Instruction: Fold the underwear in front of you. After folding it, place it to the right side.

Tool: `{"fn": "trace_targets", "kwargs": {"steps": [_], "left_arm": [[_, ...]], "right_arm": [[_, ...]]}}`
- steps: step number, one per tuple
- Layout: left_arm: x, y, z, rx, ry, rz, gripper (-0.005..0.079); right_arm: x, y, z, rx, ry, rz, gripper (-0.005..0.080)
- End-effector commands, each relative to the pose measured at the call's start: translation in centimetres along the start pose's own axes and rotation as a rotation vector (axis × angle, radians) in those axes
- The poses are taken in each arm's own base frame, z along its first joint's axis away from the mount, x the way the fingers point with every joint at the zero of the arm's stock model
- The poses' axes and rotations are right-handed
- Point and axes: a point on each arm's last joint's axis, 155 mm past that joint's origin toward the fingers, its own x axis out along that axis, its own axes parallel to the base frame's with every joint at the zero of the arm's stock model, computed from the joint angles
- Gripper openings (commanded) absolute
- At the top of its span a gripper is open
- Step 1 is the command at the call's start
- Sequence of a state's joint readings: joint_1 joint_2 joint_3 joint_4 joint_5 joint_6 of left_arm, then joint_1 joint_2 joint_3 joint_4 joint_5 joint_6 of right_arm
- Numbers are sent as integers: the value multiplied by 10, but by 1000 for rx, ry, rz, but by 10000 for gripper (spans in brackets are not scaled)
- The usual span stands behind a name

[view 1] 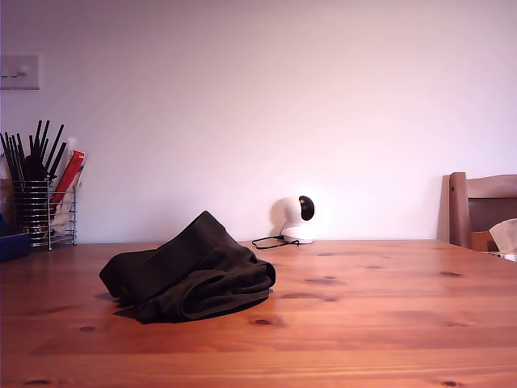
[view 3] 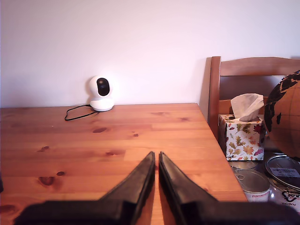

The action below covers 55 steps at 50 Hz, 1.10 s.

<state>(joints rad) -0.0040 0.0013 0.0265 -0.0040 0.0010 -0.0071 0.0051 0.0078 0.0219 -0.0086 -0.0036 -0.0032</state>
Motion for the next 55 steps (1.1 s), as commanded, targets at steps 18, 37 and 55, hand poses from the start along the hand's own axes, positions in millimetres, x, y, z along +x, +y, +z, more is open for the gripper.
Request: {"fn": "trace_targets", "kwargs": {"steps": [18,37,55], "left_arm": [[-18,-4,-85,-48,355,-42,-20],[-18,-4,-85,-48,355,-42,-21],[-12,-2,-67,61,277,-49,-20]], "right_arm": [[-3,0,-45,46,166,23,-12],[-3,0,-45,46,166,23,-12],[-1,5,-24,69,85,52,-12]]}}
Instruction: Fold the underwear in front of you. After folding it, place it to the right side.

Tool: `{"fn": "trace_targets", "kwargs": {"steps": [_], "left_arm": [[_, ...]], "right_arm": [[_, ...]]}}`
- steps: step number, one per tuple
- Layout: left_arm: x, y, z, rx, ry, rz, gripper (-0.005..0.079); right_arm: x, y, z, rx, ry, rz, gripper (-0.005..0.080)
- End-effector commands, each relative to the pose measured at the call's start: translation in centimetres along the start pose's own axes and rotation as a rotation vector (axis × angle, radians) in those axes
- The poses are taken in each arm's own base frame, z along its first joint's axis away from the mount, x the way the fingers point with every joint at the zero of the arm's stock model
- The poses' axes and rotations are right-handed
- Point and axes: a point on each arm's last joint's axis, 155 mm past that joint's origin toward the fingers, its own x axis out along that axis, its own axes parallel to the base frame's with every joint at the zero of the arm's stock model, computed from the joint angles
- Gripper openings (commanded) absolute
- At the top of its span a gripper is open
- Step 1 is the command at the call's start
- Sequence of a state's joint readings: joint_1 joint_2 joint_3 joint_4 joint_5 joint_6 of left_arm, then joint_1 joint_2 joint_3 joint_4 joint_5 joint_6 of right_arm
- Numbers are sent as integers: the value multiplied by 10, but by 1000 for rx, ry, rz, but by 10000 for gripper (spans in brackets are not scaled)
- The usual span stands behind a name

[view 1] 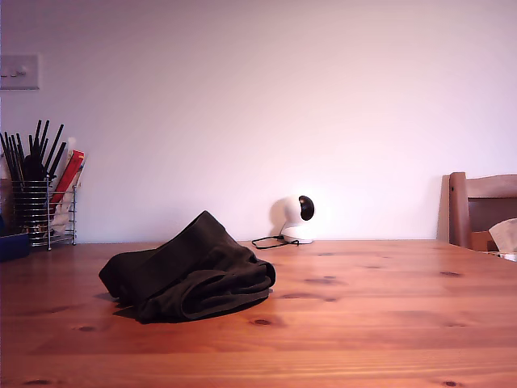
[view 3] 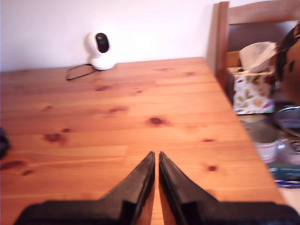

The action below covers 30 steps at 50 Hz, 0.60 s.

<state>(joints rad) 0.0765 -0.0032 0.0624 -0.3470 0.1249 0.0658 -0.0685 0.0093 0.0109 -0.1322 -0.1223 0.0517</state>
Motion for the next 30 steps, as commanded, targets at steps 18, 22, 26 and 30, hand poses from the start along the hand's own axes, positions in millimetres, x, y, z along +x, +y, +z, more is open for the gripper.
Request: {"fn": "trace_targets", "kwargs": {"steps": [18,22,26,30], "left_arm": [[-4,-34,37,-302,-143,-214,-20],[-12,-45,61,-420,-212,-309,-21],[-23,-54,86,-458,-294,-391,-21],[-34,-65,102,-451,-349,-468,-21]], "right_arm": [[-34,53,114,316,-357,341,-12],[-40,62,121,350,-363,403,-12],[-44,72,123,380,-350,462,-12],[-49,86,118,394,-307,540,-12]]}}
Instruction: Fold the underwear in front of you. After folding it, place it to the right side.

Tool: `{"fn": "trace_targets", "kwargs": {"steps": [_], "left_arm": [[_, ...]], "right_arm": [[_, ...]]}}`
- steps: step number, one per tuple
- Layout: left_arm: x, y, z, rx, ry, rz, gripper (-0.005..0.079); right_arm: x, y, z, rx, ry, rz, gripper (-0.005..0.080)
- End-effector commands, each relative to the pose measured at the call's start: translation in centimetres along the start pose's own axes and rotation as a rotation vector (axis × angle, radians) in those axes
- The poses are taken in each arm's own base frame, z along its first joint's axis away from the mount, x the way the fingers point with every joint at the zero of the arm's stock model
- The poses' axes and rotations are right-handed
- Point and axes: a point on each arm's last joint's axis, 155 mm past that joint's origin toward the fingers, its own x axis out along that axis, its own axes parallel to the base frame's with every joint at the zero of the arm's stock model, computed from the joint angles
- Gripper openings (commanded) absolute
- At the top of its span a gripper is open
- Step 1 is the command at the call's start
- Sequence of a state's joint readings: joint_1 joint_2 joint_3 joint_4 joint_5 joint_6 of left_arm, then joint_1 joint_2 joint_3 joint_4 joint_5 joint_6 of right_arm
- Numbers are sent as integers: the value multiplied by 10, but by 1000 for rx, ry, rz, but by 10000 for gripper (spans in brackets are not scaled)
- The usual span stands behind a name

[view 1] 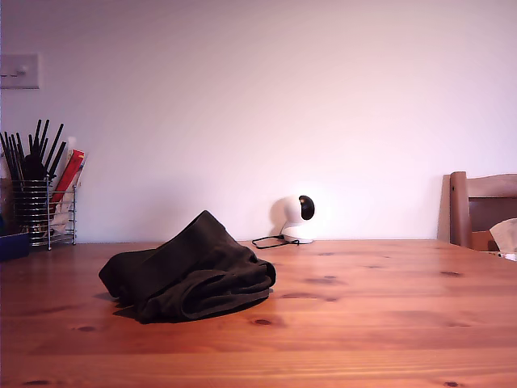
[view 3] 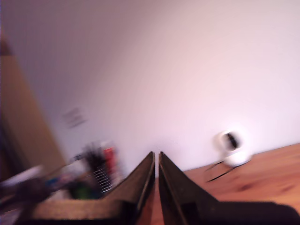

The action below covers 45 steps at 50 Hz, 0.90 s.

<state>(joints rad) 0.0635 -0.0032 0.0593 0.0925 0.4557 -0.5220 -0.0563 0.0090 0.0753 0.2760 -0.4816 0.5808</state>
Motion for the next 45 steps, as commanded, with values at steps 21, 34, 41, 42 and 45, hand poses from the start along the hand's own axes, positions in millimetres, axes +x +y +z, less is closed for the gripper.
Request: {"fn": "trace_targets", "kwargs": {"steps": [21,34,41,42,45], "left_arm": [[1,-44,-45,-109,232,-251,-21],[17,-48,-47,-89,307,-282,-20],[33,-51,-45,-39,373,-315,-20],[36,-51,-45,-24,383,-324,-20],[46,-53,-43,14,411,-352,-20]], "right_arm": [[6,42,-42,156,317,182,-12],[30,37,-66,221,501,173,-12],[50,37,-78,237,603,191,-12],[54,38,-78,241,613,194,-12],[66,41,-80,250,642,205,-12]]}}
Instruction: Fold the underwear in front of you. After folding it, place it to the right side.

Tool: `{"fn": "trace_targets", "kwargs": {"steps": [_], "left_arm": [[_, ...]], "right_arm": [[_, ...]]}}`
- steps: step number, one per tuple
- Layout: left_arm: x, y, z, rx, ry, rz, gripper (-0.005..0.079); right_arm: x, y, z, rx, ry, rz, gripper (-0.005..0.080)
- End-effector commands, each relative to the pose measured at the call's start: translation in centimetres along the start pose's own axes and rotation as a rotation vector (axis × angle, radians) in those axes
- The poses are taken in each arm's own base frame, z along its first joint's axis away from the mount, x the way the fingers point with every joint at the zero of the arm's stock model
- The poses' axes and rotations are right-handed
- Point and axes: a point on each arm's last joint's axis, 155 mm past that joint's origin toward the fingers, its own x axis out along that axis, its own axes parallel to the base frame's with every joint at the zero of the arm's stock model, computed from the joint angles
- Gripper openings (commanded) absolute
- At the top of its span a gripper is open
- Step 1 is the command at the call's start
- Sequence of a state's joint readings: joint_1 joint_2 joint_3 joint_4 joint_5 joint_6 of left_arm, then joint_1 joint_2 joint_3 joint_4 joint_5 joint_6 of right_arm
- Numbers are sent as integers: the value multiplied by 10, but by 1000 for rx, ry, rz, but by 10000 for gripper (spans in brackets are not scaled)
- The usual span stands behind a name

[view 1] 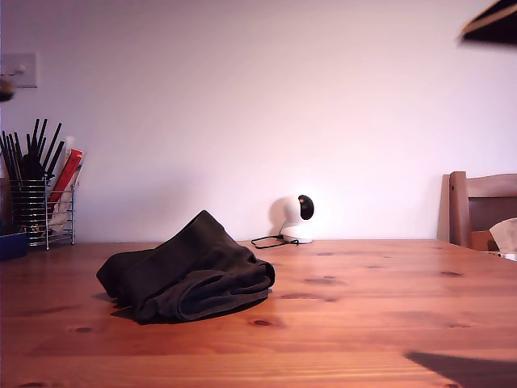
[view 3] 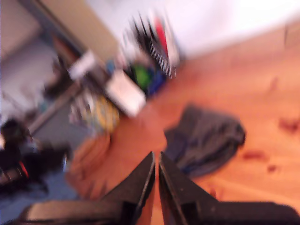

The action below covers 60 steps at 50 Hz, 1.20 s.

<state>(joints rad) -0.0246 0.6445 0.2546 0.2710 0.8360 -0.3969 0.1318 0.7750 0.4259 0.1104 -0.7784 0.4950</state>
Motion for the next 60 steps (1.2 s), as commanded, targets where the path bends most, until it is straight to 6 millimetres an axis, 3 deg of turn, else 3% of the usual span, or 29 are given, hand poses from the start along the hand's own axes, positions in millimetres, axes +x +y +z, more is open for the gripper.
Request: {"fn": "trace_targets", "kwargs": {"steps": [1,8,14,27,41,60], "left_arm": [[9,0,5,73,30,-26,-20],[32,13,13,134,120,-56,-6],[51,29,15,249,199,-75,89],[83,86,10,484,354,-17,243],[99,142,-22,517,560,62,413],[116,165,-85,467,707,15,413]], "right_arm": [[9,9,12,-28,12,28,-12],[32,15,27,-68,58,57,-12],[52,20,31,-107,110,82,-12],[89,21,17,-191,200,121,-12],[111,-2,-12,-185,281,89,-1],[118,-11,-12,-198,272,70,0]]}}
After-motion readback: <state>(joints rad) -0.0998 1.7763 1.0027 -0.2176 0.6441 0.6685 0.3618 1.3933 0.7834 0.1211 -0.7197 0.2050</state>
